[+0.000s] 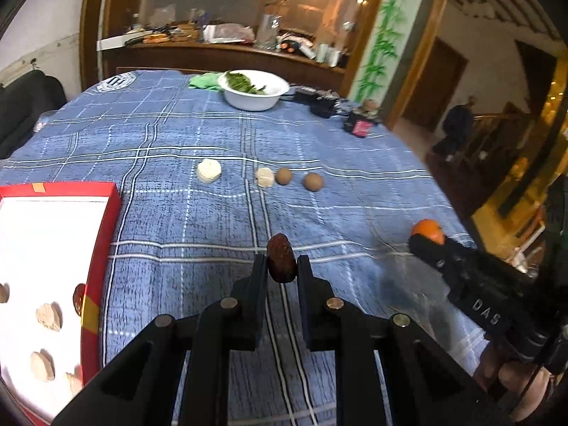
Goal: Organize fruits
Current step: 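Carry the orange and the date over the tray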
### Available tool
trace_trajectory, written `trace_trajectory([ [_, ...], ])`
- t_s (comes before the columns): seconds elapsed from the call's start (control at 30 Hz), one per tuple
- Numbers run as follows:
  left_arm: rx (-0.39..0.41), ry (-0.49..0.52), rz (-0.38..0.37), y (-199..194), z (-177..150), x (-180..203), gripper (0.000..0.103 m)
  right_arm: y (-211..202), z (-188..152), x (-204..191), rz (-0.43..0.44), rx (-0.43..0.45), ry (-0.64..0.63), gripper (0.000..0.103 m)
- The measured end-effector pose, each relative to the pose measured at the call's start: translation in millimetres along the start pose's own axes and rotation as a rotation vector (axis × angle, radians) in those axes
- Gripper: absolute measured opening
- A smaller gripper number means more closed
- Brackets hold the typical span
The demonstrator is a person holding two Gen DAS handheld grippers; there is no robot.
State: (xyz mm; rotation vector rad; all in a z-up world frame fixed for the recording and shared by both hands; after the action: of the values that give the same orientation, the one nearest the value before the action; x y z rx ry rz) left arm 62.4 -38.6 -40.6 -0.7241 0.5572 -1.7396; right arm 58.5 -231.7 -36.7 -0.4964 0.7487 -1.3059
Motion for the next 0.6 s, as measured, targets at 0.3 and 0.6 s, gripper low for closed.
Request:
trace_trajectory([
  [0.3,0.055,-0.001,-0.044,-30.7,-12.7,-2.4,0.015,-28.4,-26.9,-41.5,0.079,0.021,-0.042,0.035],
  [0.6,0.054,-0.004,0.036,-41.4,-22.4,-16.4,0.015,-30.7,-40.5,-69.1,0.113,0.003,-0.075,0.035],
])
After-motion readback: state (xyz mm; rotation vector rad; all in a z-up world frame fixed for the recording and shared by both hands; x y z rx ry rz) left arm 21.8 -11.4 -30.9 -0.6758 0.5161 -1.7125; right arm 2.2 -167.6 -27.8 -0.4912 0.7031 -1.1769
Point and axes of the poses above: each gripper's, at about its wrist camera, not at the fingertips, and y roughly the way its jaws point, x to its right, z to its top, the point moved 6 cm from there along y, roughly the way its jaws point, and after that the axes turned 4 degrees about y, right-handed, at the moved point
